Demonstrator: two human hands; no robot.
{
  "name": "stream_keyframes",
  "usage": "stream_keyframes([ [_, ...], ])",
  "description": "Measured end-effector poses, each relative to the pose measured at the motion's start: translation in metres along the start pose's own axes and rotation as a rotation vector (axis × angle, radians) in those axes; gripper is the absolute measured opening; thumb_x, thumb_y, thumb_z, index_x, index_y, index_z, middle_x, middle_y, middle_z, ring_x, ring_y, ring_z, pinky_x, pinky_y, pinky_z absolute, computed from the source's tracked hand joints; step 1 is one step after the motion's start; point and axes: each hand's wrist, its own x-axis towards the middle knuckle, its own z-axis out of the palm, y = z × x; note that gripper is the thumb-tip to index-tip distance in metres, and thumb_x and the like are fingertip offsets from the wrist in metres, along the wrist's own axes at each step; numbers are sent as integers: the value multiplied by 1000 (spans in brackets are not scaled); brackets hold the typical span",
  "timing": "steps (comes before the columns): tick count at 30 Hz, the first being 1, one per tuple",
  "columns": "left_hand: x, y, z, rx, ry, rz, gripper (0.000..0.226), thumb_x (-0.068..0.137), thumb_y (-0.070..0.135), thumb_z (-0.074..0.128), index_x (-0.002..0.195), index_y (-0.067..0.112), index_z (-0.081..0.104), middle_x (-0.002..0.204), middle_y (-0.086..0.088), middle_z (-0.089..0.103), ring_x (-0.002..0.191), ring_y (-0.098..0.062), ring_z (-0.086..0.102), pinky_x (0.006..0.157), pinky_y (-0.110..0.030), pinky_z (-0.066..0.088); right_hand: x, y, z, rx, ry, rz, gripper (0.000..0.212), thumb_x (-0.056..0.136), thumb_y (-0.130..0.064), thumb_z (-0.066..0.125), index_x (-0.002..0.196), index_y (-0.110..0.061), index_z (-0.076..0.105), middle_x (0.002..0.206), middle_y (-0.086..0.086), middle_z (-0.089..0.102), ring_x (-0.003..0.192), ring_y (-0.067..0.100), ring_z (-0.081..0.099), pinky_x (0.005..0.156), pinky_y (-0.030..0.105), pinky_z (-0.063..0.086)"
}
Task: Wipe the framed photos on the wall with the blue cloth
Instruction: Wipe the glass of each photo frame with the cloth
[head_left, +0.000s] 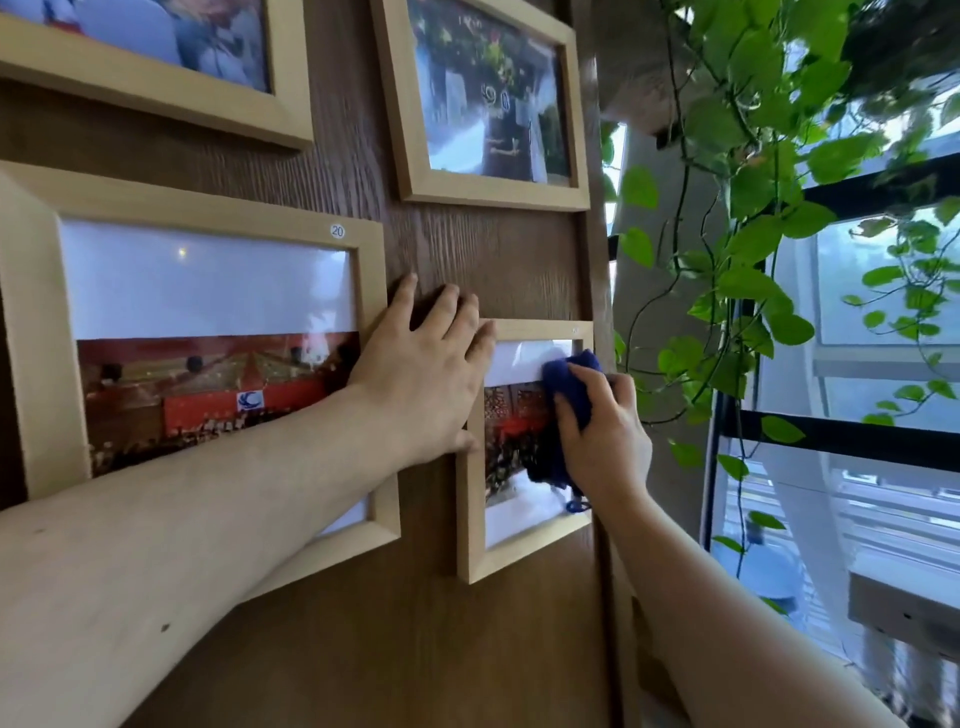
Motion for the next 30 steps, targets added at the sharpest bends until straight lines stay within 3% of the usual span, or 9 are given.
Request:
stream_keyframes([
  [4,0,2,-1,-5,-7,-16,107,77,74,45,150,11,-2,159,-20,1,145,-37,-1,114,-64,3,-14,-24,4,150,-54,-131,41,87,-27,58,128,-26,49,119,2,47,92,20,53,67,41,50],
  [8,1,2,0,0,-11,-17,106,78,72,46,150,11,-3,159,-21,0,145,-38,-1,114,-64,3,-27,-25,2,145,-94,-318,40,87,-33,57,126,-27,51,119,-1,49,94,15,52,64,37,51],
  [13,0,2,0,9,-8,-12,108,77,76,43,150,11,-2,158,-22,1,145,-38,-1,113,-64,5,-26,3,3,43,-20,36,40,86,-30,59,124,-34,50,115,-2,50,92,23,57,63,37,48],
  [19,1,4,-4,4,-41,-42,106,77,73,47,150,13,-1,159,-21,0,145,-37,-2,114,-64,3,-53,-22,3,154,-151,-273,43,86,-29,59,128,-26,50,118,-1,48,90,17,53,63,36,50],
  [25,1,5,-5,13,-50,-47,108,75,75,47,150,13,0,159,-20,1,145,-37,0,114,-64,3,-60,16,1,14,-91,23,39,86,-30,58,123,-37,48,114,-8,51,91,20,57,63,40,51],
  [27,1,5,-5,17,-52,-55,108,76,75,47,150,13,-1,159,-20,1,145,-36,-1,114,-64,3,-67,17,0,35,-121,-1,39,86,-28,58,123,-35,49,113,-7,51,90,19,56,64,40,51],
  [30,2,7,-5,25,-51,-54,108,75,75,48,150,13,0,159,-20,1,145,-37,-1,114,-64,4,-80,4,-4,89,-218,-175,41,87,-28,60,126,-28,50,114,-4,50,86,15,54,63,35,51],
])
